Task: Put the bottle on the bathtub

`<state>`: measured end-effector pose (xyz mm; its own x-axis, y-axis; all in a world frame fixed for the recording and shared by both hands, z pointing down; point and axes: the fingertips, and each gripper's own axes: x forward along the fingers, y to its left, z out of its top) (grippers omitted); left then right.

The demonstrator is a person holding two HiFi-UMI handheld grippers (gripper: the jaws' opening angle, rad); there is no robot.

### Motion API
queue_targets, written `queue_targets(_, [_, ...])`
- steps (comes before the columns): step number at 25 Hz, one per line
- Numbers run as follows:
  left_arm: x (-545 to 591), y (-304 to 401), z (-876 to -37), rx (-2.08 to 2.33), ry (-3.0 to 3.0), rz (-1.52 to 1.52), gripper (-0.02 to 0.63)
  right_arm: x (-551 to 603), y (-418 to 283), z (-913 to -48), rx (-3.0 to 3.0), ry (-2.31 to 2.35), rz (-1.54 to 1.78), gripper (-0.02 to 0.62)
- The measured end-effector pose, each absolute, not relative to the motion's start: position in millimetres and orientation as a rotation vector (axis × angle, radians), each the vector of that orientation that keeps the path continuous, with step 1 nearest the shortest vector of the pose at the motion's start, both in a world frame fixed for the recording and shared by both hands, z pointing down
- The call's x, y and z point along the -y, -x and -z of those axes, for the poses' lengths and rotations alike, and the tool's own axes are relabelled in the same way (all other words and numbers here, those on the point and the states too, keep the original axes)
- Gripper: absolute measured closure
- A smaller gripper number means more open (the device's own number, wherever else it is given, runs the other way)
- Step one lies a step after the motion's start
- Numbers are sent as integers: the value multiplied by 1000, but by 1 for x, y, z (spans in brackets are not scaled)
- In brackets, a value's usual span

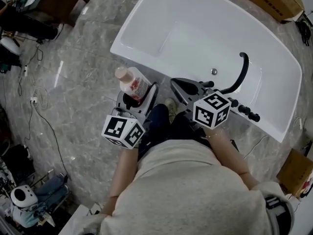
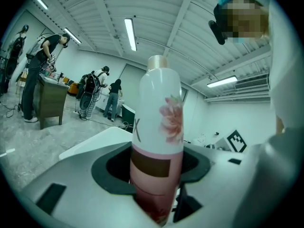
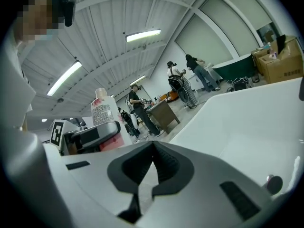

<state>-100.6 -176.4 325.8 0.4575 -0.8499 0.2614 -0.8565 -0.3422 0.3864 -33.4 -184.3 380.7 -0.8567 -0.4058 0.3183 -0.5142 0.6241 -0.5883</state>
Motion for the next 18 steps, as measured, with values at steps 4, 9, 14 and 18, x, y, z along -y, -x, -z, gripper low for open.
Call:
queue_targets(4, [188,104,-331,1404,-2267,-32,371,198,34,-390,2674,-812,-1075,597])
queue_targets(9, [205,105,-332,1378,-2289,-30,371,208,34,-396,2654,-834,-1067,597])
queue_targets(14, [213,110,-342,1334,-2277,-62,371,209,42,-406,2610,-844,-1109,597])
queue_targets(18, [211,116,-350,1277,-2267,-90,371,207,52,-414,2592,-828,-1113,597])
